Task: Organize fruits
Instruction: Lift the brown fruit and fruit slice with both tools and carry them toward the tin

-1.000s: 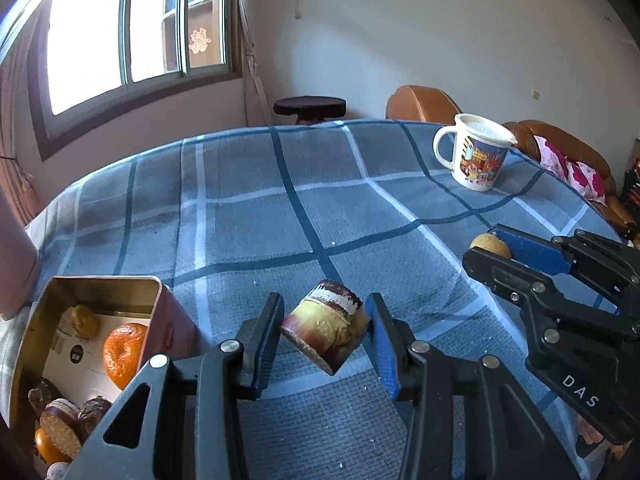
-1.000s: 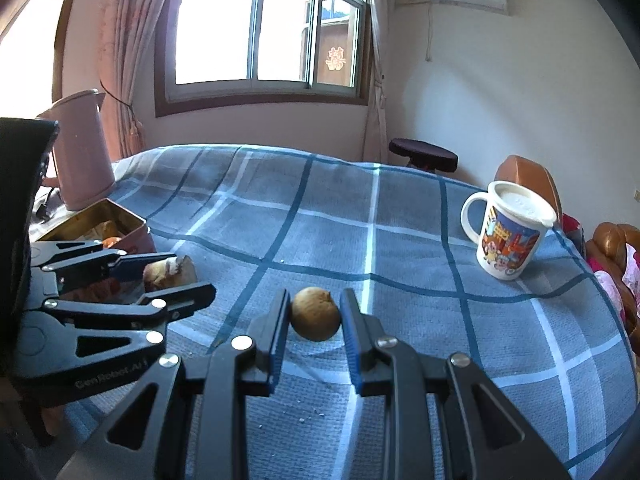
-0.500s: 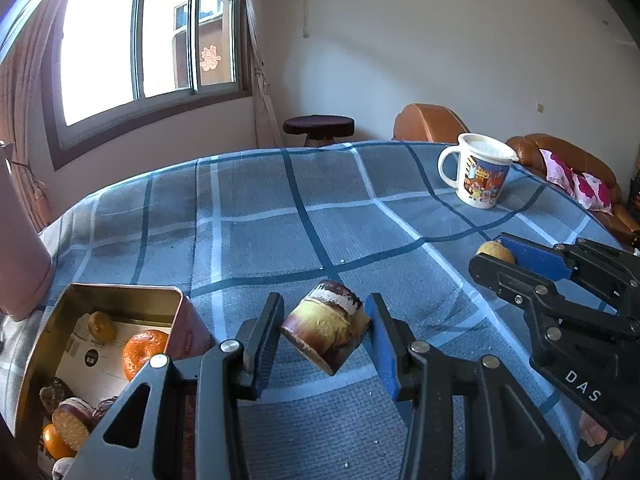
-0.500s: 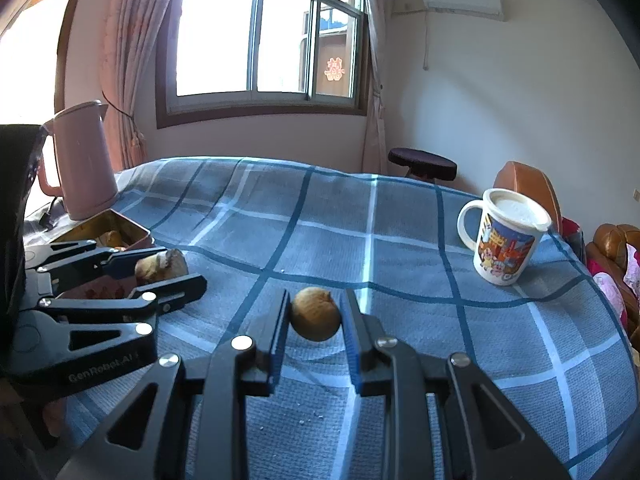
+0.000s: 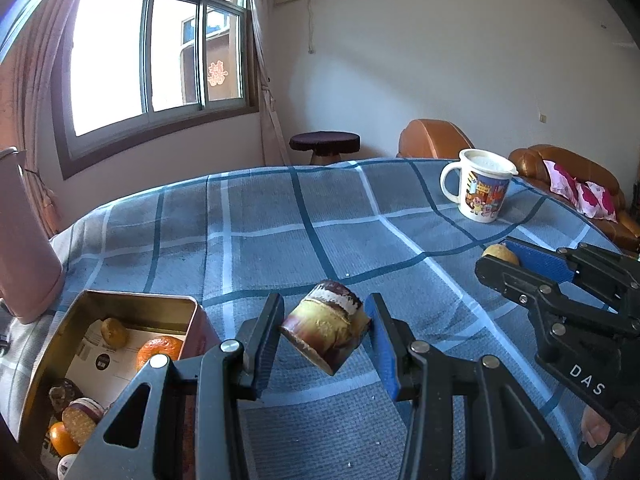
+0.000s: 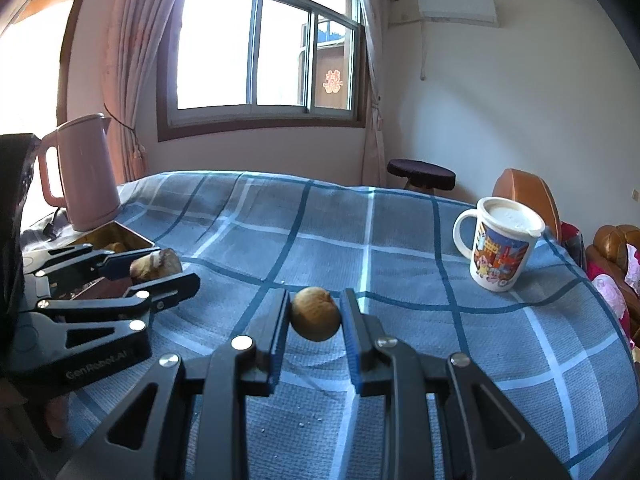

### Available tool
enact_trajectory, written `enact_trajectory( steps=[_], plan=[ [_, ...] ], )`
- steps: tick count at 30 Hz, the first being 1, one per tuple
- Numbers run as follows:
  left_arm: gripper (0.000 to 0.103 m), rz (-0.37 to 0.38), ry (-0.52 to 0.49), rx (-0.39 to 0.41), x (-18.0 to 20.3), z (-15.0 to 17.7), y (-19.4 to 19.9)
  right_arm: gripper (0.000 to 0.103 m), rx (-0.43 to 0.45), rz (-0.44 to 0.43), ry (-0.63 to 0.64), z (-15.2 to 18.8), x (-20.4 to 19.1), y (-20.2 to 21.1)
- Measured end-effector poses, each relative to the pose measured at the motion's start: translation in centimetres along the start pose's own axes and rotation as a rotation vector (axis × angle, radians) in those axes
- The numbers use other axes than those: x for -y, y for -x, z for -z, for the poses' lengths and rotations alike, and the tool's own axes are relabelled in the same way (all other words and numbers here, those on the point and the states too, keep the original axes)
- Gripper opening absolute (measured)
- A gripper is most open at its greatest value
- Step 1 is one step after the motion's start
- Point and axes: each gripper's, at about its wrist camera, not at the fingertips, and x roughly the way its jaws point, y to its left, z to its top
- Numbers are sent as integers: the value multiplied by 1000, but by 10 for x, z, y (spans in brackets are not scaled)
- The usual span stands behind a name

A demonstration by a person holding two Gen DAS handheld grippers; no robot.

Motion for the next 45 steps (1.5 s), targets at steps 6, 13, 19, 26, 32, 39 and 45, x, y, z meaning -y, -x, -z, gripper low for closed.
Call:
enact_trajectory(
  steps=[6, 13, 19, 26, 32, 39, 45],
  plan=[
    [44, -6, 1, 21, 1, 1, 4, 28, 12, 2, -2, 0, 0, 2],
    [44, -17, 9, 55, -1, 1, 12, 28, 42, 9, -4, 0, 1, 8],
    [44, -27, 3, 76, 0, 2, 17, 28, 58, 12, -10, 0, 2, 12],
    [44, -31, 14, 92, -2, 4, 23, 28, 83, 30, -8, 0, 1, 17],
    [44, -34, 14, 107, -2, 5, 28, 28, 94, 42, 1, 1, -2, 20],
    [44, -30, 22, 104, -6, 7, 31, 28, 97, 52, 20, 1, -6, 21],
    [44, -23, 25, 100, -8, 8, 33, 28, 97, 50, 38, 2, -12, 23]
  ],
)
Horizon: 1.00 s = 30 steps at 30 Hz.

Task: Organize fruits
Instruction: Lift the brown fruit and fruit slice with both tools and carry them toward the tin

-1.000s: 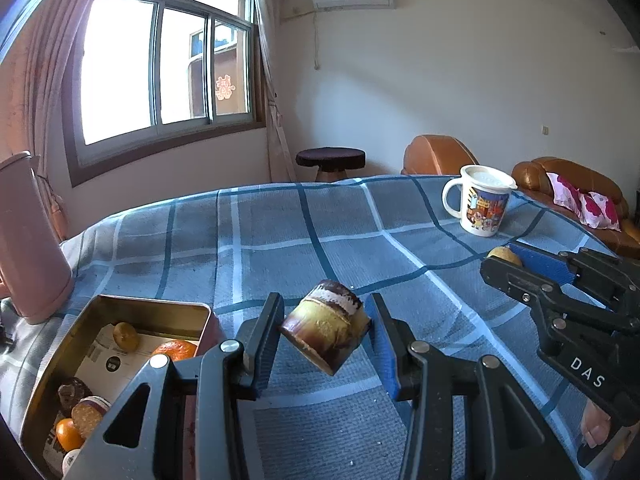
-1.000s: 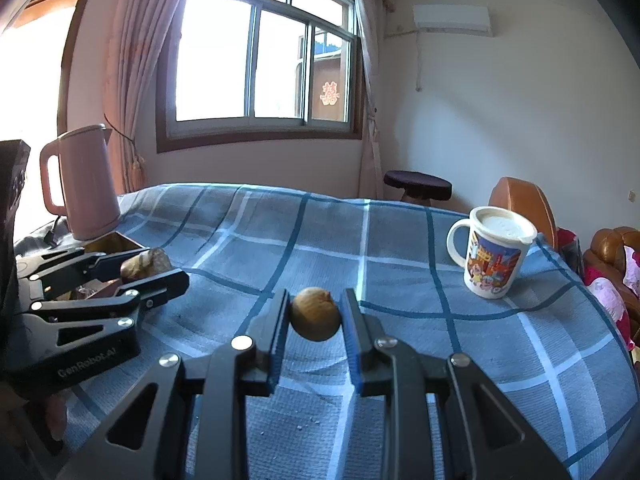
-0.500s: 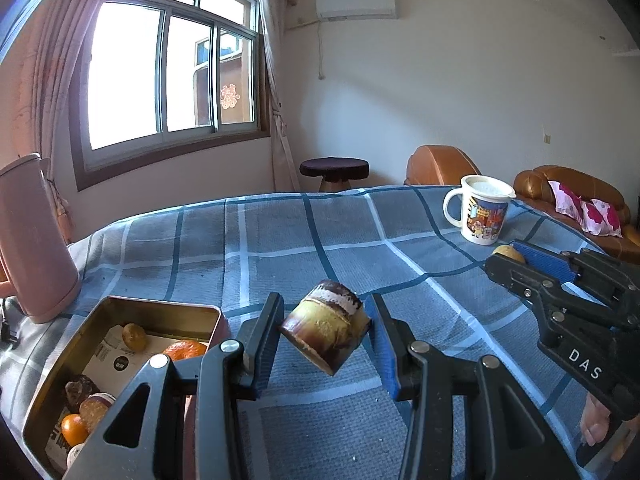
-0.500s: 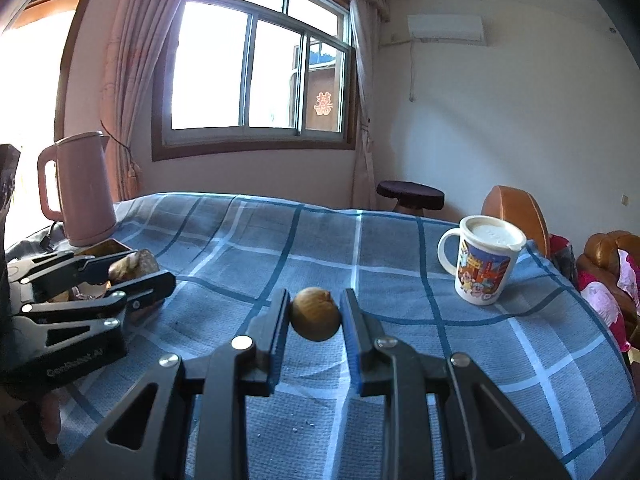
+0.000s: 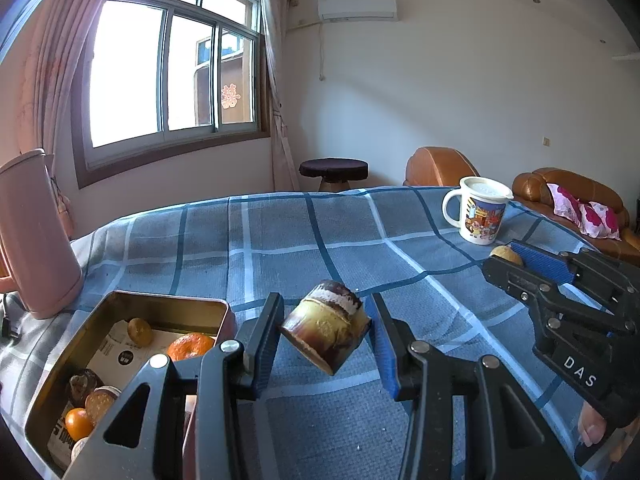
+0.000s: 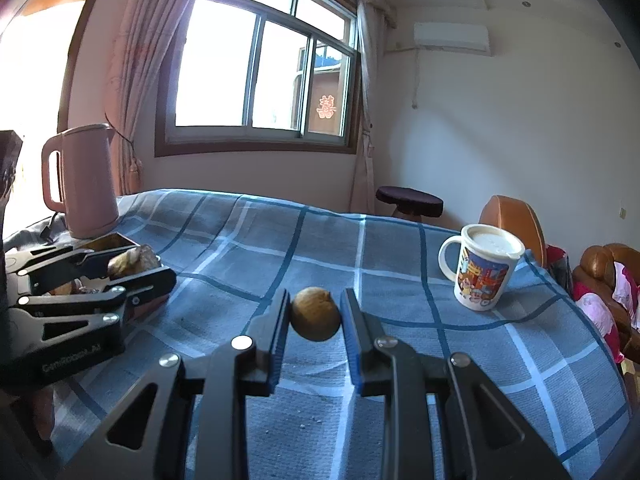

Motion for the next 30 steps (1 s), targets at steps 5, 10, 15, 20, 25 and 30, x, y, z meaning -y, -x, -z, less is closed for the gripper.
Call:
enact_trajectory(
  steps=[5, 10, 15, 20, 25, 30],
  plan=[
    [44, 0, 2, -3, -2, 2, 3, 28, 0, -9, 7, 1, -6, 3],
    [44, 0, 10, -5, -9, 5, 9, 28, 1, -29, 12, 0, -17, 4],
    [44, -4, 18, -7, -17, 8, 16, 28, 0, -55, 18, -2, -28, 4],
    [44, -10, 27, -5, -27, 10, 23, 28, 3, -79, 33, -5, -43, 4],
    [44, -10, 43, -6, -39, 12, 31, 28, 6, -102, 46, -8, -55, 4],
    [44, -14, 54, -3, -48, 12, 36, 28, 8, -119, 60, -12, -65, 5]
  ],
)
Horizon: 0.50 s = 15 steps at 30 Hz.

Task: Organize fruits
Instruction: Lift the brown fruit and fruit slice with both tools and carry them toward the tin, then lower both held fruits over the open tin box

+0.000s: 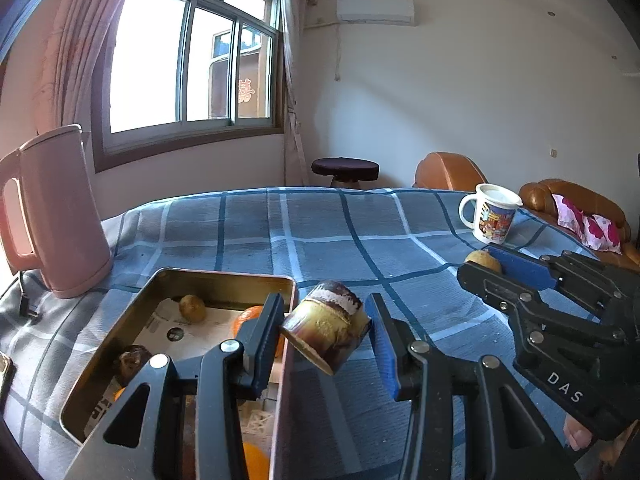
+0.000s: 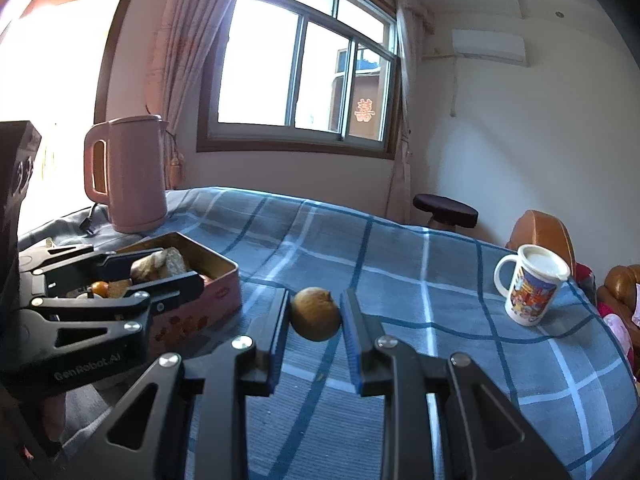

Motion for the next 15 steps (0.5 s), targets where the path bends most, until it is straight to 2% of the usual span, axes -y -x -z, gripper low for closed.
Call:
enact_trajectory(
  steps=[15],
  plan=[
    [44, -45, 7, 22, -26, -4, 20, 29, 10, -62, 35, -14, -26, -7]
  ],
)
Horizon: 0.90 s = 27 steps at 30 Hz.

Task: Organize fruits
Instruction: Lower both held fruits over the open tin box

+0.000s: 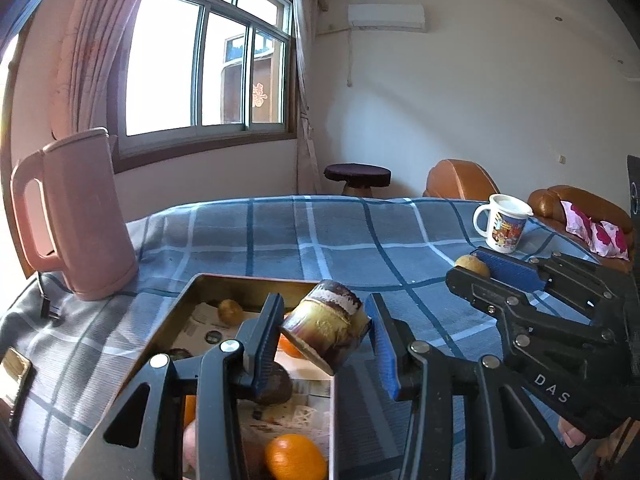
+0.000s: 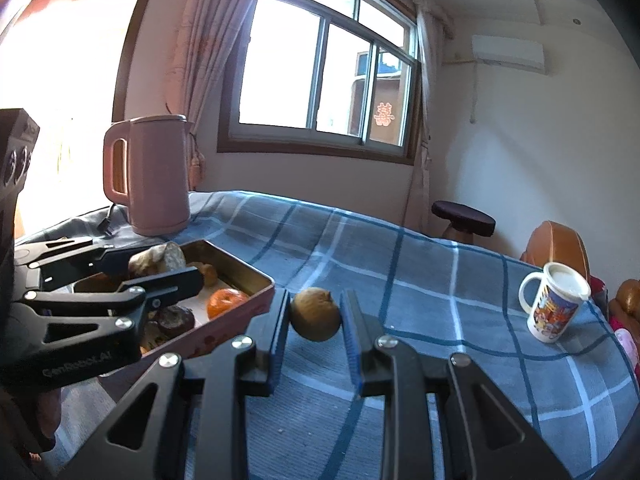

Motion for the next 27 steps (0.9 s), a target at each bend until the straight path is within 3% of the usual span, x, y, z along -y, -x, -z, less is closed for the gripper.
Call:
enact_trajectory(
  steps=[27],
  plan=[
    [44, -111, 60, -5, -61, 5, 12, 28, -2, -105, 83, -17, -60, -23]
  ],
)
